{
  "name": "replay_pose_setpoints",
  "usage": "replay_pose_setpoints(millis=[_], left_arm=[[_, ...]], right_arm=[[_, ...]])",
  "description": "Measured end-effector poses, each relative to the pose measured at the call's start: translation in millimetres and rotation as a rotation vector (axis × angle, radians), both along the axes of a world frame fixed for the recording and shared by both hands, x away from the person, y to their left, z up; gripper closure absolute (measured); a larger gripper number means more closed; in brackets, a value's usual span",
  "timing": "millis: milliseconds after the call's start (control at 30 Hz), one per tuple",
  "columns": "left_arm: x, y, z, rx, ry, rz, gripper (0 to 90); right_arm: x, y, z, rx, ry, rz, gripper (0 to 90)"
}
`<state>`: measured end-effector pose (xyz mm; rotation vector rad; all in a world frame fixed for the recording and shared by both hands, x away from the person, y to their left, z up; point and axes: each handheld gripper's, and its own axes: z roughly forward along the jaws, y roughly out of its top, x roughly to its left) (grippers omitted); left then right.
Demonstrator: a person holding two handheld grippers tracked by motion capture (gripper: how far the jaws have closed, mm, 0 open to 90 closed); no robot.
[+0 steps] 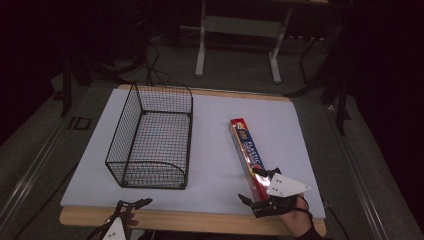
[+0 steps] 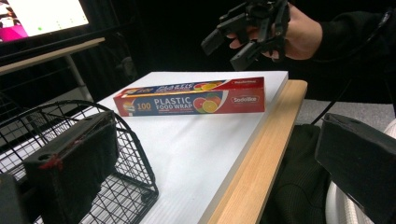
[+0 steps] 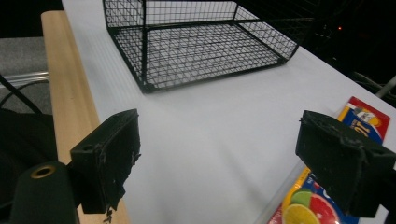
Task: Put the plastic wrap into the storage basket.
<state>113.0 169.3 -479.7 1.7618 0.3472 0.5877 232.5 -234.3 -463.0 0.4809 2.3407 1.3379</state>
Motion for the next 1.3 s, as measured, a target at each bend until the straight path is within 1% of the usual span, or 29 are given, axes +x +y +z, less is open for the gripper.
replay_pose_setpoints(millis=[33,100,167,267,433,467,567,633,733,767,833,900,967,1100,1133,1200,1233,1267,1300], left_arm=[[-0.1,-0.2,0.1,0.004,-0.001,-0.002,0.1],[-0.8,-0.1,0.7,0.007,-0.009,0.003,0.1],[-0.7,0.5,0.8,0.002,-0.006,0.004,0.1],[0.1,0.3,0.4,-0.002,0.004,0.004,0.1],[-0.4,0.5,0.6,-0.004,-0.006,0.010,0.1],[-0.3,0.8,0.7,-0.006,-0.004,0.011,0.1],[0.2,1.3,0.7,-0.009,-0.001,0.015,0.1],[0.1,1.1,0.8,-0.007,-0.001,0.014,0.1],[-0.3,0.8,0.6,-0.004,-0.003,0.013,0.1],[-0.5,0.9,0.7,-0.003,-0.007,0.015,0.1],[-0.3,1.6,1.0,-0.005,-0.008,0.017,0.1],[0.2,1.9,0.8,-0.006,-0.004,0.018,0.1],[0.6,1.6,0.5,-0.005,0.000,0.019,0.1],[0.4,0.7,-0.1,0.000,0.003,0.018,0.1],[0.5,0.6,-0.3,-0.001,0.004,0.018,0.1],[1.0,0.6,-0.7,-0.002,0.006,0.018,0.1],[1.2,0.5,-0.9,-0.001,0.008,0.018,0.1],[1.3,0.5,-1.0,0.000,0.009,0.019,0.1],[1.3,0.5,-1.1,0.000,0.009,0.019,0.1]], right_arm=[[1.9,0.0,0.6,-0.006,0.005,0.001,12.6],[5.0,0.8,1.1,-0.028,-0.018,-0.023,11.5],[9.5,1.2,1.9,-0.041,-0.013,-0.033,11.3],[16.7,1.2,2.7,-0.046,-0.012,-0.050,10.9],[31.4,1.3,1.3,-0.047,0.031,-0.084,10.8],[34.2,1.7,0.9,-0.054,0.037,-0.090,10.8],[40.7,3.5,0.5,-0.073,0.029,-0.115,10.8],[45.2,4.4,1.1,-0.082,0.020,-0.146,10.6],[53.9,5.1,1.9,-0.087,0.026,-0.185,10.1],[57.1,5.4,2.1,-0.091,0.040,-0.204,9.8],[63.1,5.7,2.2,-0.083,0.069,-0.242,9.8],[67.8,7.0,2.9,-0.095,0.083,-0.283,9.8],[72.0,7.2,3.8,-0.085,0.107,-0.298,9.8],[79.3,8.7,4.6,-0.096,0.109,-0.343,9.8],[81.4,9.9,4.3,-0.102,0.114,-0.363,9.8],[84.7,10.9,3.8,-0.098,0.126,-0.380,9.7],[86.6,11.8,3.4,-0.100,0.144,-0.392,9.7],[88.5,12.5,2.9,-0.101,0.150,-0.404,9.7],[90.3,13.1,2.5,-0.116,0.157,-0.426,9.7]])
